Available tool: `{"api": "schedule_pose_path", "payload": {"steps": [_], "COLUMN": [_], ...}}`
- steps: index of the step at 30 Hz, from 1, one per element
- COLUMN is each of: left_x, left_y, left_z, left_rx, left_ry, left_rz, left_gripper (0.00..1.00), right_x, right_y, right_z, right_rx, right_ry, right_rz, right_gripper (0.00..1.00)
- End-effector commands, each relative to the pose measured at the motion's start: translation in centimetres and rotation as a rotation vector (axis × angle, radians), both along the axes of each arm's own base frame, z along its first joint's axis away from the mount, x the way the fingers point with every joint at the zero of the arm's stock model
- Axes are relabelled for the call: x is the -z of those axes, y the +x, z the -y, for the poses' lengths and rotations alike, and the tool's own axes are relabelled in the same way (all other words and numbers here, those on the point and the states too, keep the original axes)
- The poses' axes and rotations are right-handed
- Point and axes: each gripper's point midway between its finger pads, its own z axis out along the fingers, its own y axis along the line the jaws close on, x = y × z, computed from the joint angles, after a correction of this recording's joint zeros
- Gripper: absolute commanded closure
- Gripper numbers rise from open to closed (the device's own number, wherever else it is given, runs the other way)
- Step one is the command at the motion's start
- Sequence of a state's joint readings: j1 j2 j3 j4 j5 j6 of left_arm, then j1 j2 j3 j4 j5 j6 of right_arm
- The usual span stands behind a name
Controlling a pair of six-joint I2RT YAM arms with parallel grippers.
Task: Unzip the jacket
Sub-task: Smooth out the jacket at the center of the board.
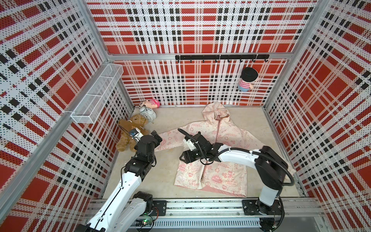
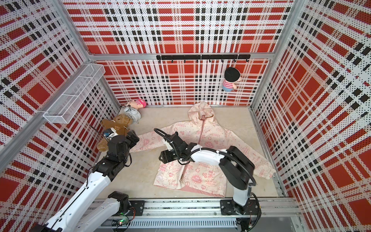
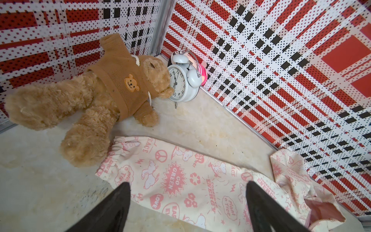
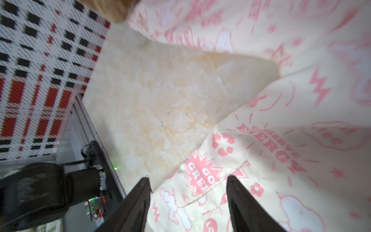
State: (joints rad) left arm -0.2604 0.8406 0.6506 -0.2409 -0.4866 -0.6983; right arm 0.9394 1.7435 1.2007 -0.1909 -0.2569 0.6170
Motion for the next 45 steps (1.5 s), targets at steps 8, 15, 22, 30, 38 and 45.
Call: {"api": "schedule_pose_path", "payload": {"steps": [8,15,22,30,38,45], "left_x": [1.9,3.8,4.1,4.0,3.3,3.2], "left_y": [-0.5,-1.1,-2.0,-2.9,-3.0,-3.3], "left_z": [3.3,5.8,6.7,6.3,6.5,6.7], "left_rx": [0.172,0.266,0.302,0.295,0.319,0.348], "left_ry": [-0.015,-0.008,-0.021,-0.018,0.005,0.013], "left_rz": [-0.063,-0.120,-0.127,-0.131,-0.125,-0.126], "left_gripper": [0.09,0.09,0.09,0.10,0.11,0.11], "right_x": [-1.0,4.1,7.8,9.4,5.0,3.3], "right_y": [-1.6,-5.2,-5.9,-4.5,-5.7,-7.5], "right_z": [11.2,10.6,9.4,8.1,6.6,9.9], "right_rx": [0.398,0.366,0.334,0.350,0.373,0.499], "right_ry": [-0.156,-0.159,-0.214,-0.334,-0.626,-0.949], "right_rz": [-0.029,-0.131,-0.173,-0.119,0.052,0.101], "right_gripper": [0.31,0.22,0.26,0.70,0.97,1.00]}}
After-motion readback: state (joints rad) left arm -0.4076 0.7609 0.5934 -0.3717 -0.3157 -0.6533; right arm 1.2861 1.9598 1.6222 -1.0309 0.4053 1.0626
